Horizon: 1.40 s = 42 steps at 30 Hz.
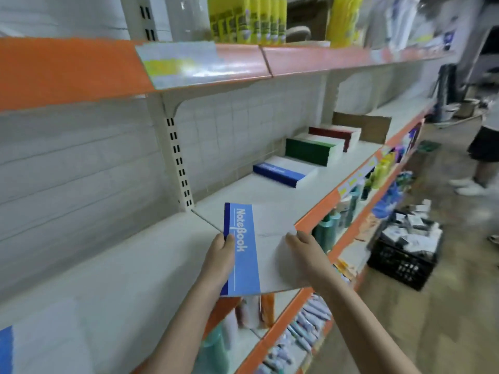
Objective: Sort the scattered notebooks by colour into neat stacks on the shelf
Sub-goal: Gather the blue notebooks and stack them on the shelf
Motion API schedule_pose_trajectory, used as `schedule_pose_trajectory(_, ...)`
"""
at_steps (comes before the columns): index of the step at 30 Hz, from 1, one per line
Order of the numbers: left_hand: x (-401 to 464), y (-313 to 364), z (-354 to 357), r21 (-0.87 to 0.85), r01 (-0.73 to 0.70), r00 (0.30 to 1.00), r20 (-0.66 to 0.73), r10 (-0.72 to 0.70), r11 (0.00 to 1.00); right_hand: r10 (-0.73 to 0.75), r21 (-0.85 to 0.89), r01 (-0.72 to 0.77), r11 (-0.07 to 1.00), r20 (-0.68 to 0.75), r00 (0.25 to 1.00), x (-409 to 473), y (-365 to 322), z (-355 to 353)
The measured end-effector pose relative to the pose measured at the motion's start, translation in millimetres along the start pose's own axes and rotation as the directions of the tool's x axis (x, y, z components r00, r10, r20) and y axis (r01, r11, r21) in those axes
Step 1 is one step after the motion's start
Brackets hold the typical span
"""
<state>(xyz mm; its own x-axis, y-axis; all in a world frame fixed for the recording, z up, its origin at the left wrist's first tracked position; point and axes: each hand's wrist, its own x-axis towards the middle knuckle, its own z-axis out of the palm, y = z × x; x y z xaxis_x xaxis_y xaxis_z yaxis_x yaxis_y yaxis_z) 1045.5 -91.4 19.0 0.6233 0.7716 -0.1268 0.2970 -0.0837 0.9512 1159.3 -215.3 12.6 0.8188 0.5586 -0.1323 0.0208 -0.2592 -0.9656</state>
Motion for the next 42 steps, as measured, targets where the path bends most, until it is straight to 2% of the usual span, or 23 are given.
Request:
schedule_pose_trajectory(2,8,7,34,0.001,-0.009,0.999,0.045,0.009,1.0,0.014,0.018,-0.014,1.0,-0.032,0.999,13,12,-30)
schedule_pose_trajectory(6,18,18,102,-0.006,0.006,0.989,0.15,-0.005,1.0,0.015,-0.072,-0.025,0.997,-0.131,0.991,32,35,-91)
schedule_pose_trajectory(11,27,29,171,-0.033,-0.007,0.968,0.252,0.015,0.999,0.077,-0.024,-0.083,0.996,-0.2,0.977,43,56,-153)
schedule_pose_trajectory(16,34,36,214,0.021,-0.01,0.941,0.339,0.002,1.0,0.068,-0.021,-0.075,0.997,-0.244,0.967,51,65,-189)
schedule_pose_trajectory(21,50,48,249,0.025,-0.062,0.925,0.377,0.048,0.998,0.095,-0.021,-0.106,0.994,-0.297,0.95,68,72,-217)
schedule_pose_trajectory(26,80,59,280,0.042,-0.033,0.908,0.419,0.013,0.999,0.122,0.017,-0.123,0.992,-0.314,0.942,103,75,-240)
schedule_pose_trajectory(32,133,88,317,-0.003,-0.071,0.927,0.369,0.067,0.998,0.111,0.014,-0.112,0.994,-0.323,0.94,159,58,-266)
schedule_pose_trajectory(36,165,105,323,-0.053,-0.025,0.946,0.321,0.04,0.998,0.065,-0.053,-0.084,0.995,-0.295,0.953,196,38,-273)
schedule_pose_trajectory(42,205,115,307,-0.056,-0.019,0.986,0.164,0.028,0.998,-0.008,-0.074,-0.007,0.997,-0.19,0.982,250,19,-258)
